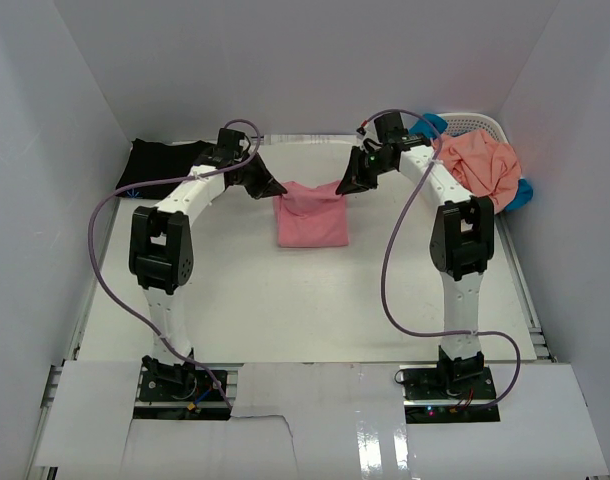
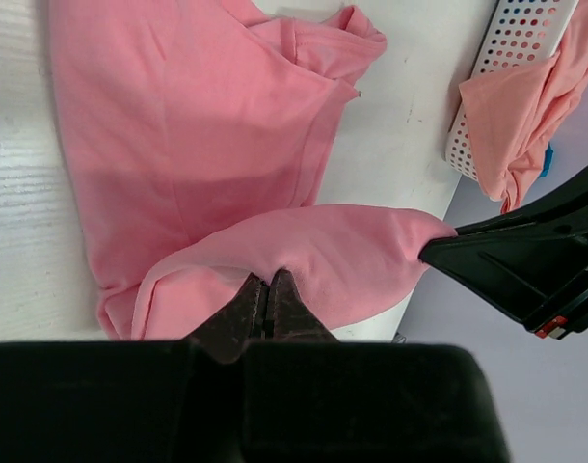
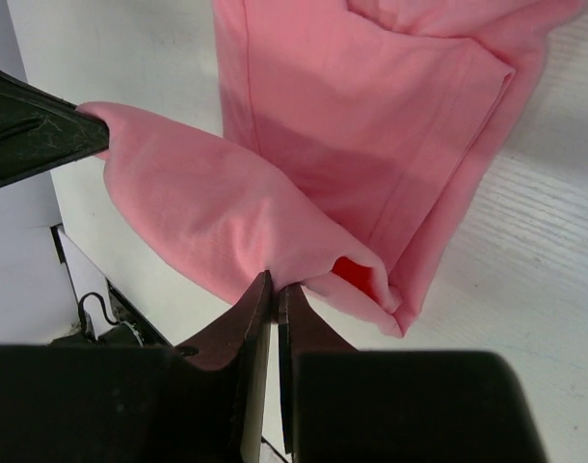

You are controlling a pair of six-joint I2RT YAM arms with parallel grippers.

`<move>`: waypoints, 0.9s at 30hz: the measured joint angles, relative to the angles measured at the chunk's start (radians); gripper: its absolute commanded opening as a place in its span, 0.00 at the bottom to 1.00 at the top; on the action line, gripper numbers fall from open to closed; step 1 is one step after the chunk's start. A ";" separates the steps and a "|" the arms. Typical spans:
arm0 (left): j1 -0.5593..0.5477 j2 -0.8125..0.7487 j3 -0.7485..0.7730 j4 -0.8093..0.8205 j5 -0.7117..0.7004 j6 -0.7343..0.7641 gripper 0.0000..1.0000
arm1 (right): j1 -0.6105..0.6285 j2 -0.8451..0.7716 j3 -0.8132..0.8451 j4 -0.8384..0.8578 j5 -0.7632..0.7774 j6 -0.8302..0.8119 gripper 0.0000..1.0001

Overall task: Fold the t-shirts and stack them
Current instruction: Fold the long partially folded tshirt into a neat square

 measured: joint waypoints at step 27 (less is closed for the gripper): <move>0.044 0.207 0.232 -0.017 -0.005 0.005 0.00 | -0.045 0.208 0.216 0.116 -0.109 0.043 0.14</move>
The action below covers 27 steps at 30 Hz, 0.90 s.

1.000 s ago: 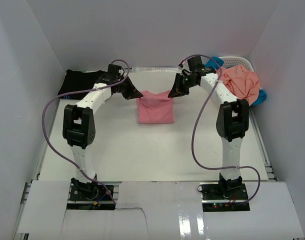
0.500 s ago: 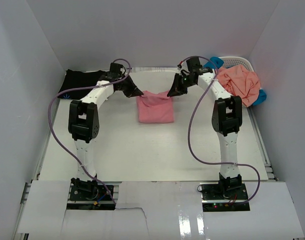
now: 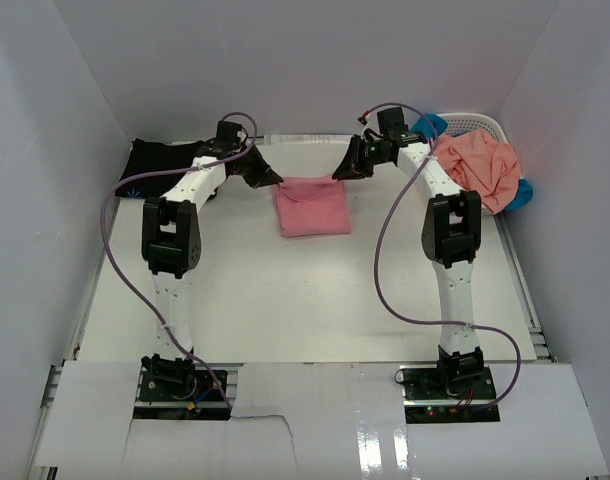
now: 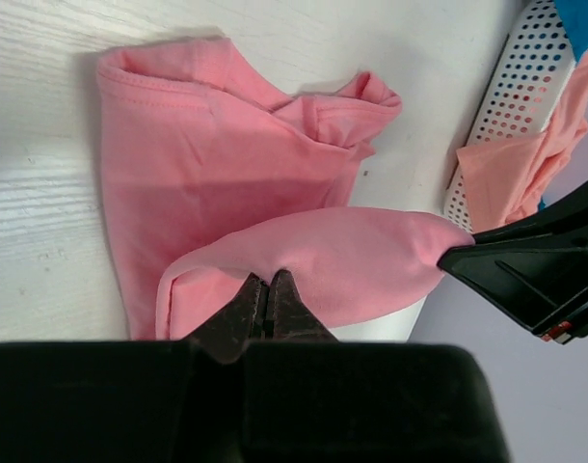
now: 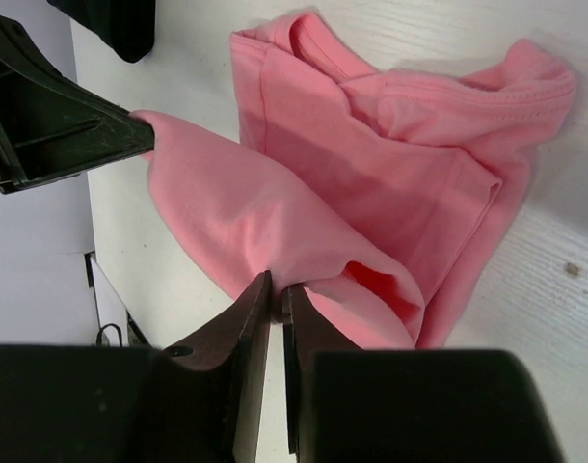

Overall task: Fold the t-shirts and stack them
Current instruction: Fold the long partially folded tshirt into a neat square

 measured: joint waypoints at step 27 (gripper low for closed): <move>0.016 -0.121 -0.112 0.224 -0.207 0.194 0.70 | -0.015 -0.131 -0.447 0.590 0.018 0.049 0.55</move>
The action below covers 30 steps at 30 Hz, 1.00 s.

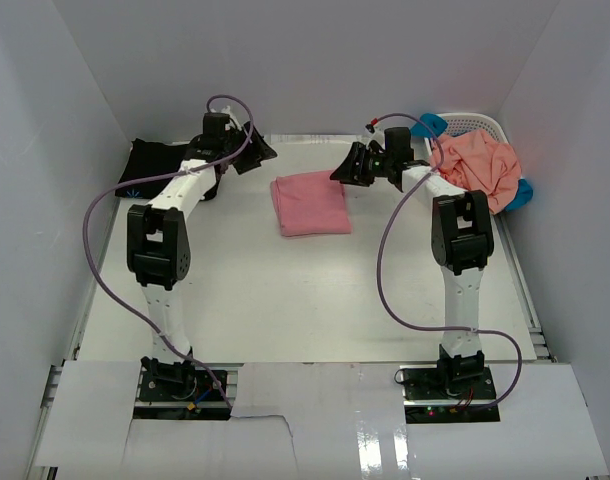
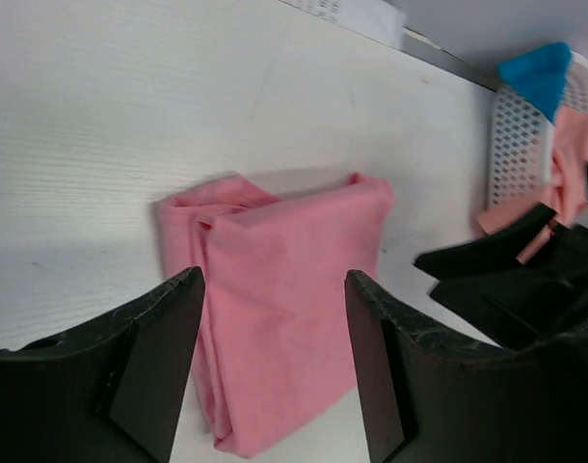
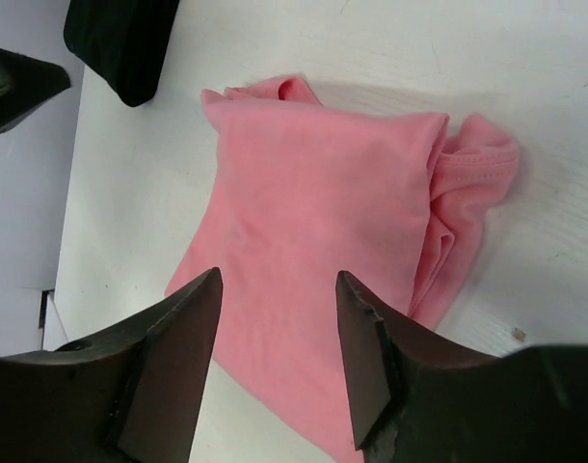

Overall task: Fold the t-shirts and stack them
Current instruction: Fold the long partially folded tshirt into a neat square

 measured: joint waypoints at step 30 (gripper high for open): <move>-0.114 0.346 0.028 0.239 0.423 -0.035 0.00 | 0.000 0.158 -0.107 0.175 -0.138 0.191 0.08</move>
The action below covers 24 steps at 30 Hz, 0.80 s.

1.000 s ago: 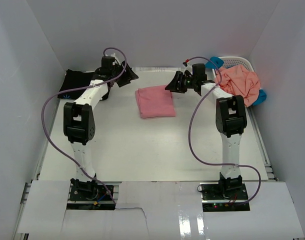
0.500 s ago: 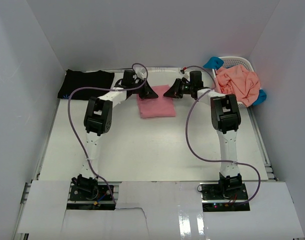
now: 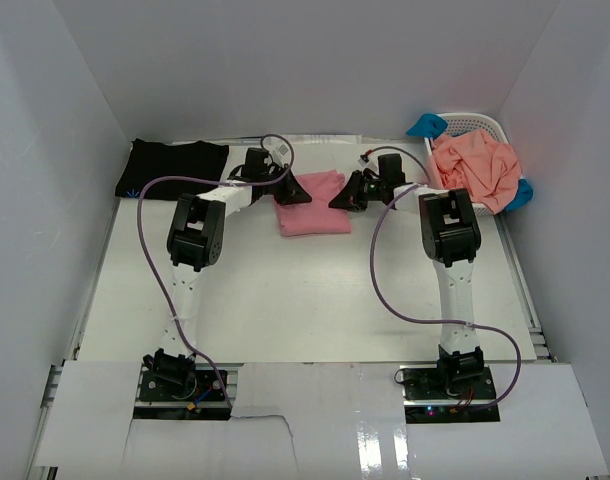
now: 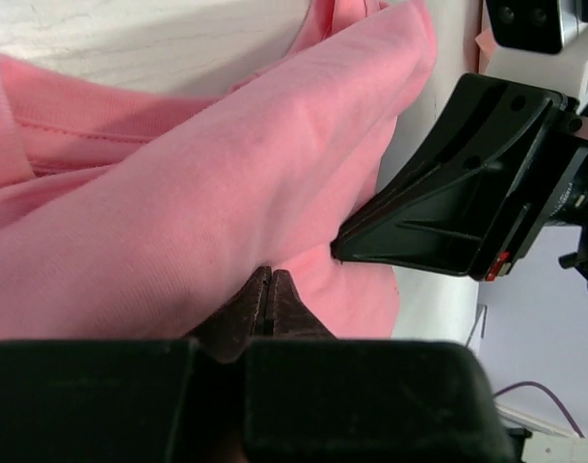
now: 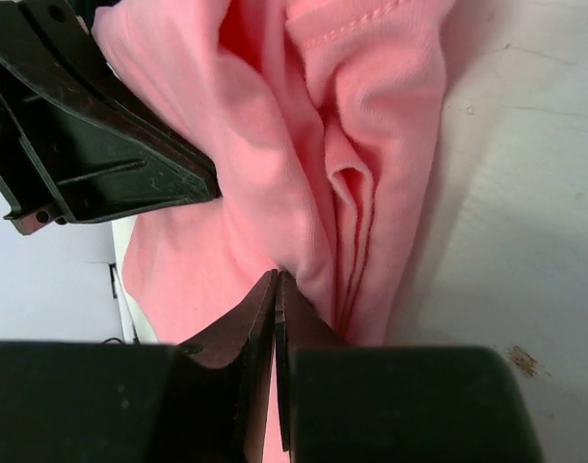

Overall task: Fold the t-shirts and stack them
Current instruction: Fold the long partially folded tshirt into a neat square, then smooth out wrinkles on the folded tshirt

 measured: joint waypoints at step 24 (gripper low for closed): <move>0.001 -0.042 0.068 0.011 -0.051 -0.007 0.07 | 0.081 -0.115 -0.035 -0.003 -0.175 0.046 0.08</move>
